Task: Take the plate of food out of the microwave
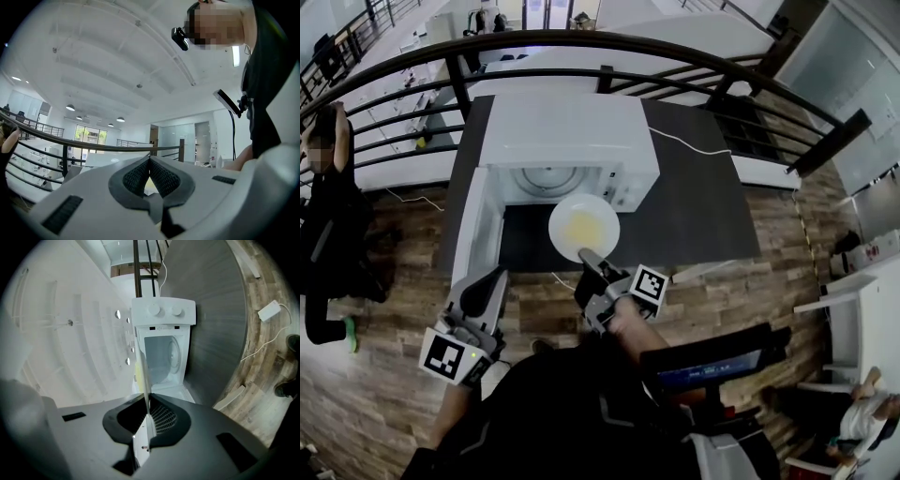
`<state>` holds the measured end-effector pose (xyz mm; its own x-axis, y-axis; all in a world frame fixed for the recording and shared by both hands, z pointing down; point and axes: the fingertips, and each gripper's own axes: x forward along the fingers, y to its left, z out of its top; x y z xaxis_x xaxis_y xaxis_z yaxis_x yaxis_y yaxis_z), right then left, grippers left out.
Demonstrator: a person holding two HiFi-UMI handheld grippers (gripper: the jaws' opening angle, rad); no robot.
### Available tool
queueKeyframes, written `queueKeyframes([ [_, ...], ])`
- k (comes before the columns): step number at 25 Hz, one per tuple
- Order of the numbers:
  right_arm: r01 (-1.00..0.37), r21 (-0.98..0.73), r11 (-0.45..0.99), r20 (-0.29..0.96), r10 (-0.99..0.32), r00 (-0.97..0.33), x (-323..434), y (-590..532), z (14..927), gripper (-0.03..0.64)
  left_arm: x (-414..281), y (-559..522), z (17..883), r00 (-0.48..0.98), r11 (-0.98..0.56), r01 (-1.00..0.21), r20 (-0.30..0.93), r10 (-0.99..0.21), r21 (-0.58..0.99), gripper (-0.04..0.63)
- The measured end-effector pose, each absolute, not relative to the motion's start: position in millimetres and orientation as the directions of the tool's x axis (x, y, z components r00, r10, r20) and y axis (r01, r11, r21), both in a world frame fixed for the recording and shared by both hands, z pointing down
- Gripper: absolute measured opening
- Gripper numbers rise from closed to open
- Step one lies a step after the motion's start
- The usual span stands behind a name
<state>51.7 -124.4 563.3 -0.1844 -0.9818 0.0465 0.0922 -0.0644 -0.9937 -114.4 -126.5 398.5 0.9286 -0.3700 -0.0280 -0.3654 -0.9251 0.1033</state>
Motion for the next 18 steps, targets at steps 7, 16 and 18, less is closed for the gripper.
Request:
queueKeyframes([
  [7, 0.113, -0.992, -0.062, 0.038, -0.979, -0.201, 91, -94, 558, 0.017, -59, -99, 393, 0.931, -0.931, -0.365, 0.018, -0.365, 0.013, 0.005],
  [16, 0.099, -0.994, -0.039, 0.013, -0.968, -0.25, 168, -47, 545, 0.017, 20, -64, 404, 0.918, -0.914, -0.396, 0.041, -0.394, 0.091, 0.005],
  [18, 0.099, -0.994, -0.042, 0.014, -0.963, -0.269, 178, -39, 546, 0.017, 29, -55, 412, 0.912, -0.909, -0.408, 0.065, -0.404, 0.085, 0.005],
])
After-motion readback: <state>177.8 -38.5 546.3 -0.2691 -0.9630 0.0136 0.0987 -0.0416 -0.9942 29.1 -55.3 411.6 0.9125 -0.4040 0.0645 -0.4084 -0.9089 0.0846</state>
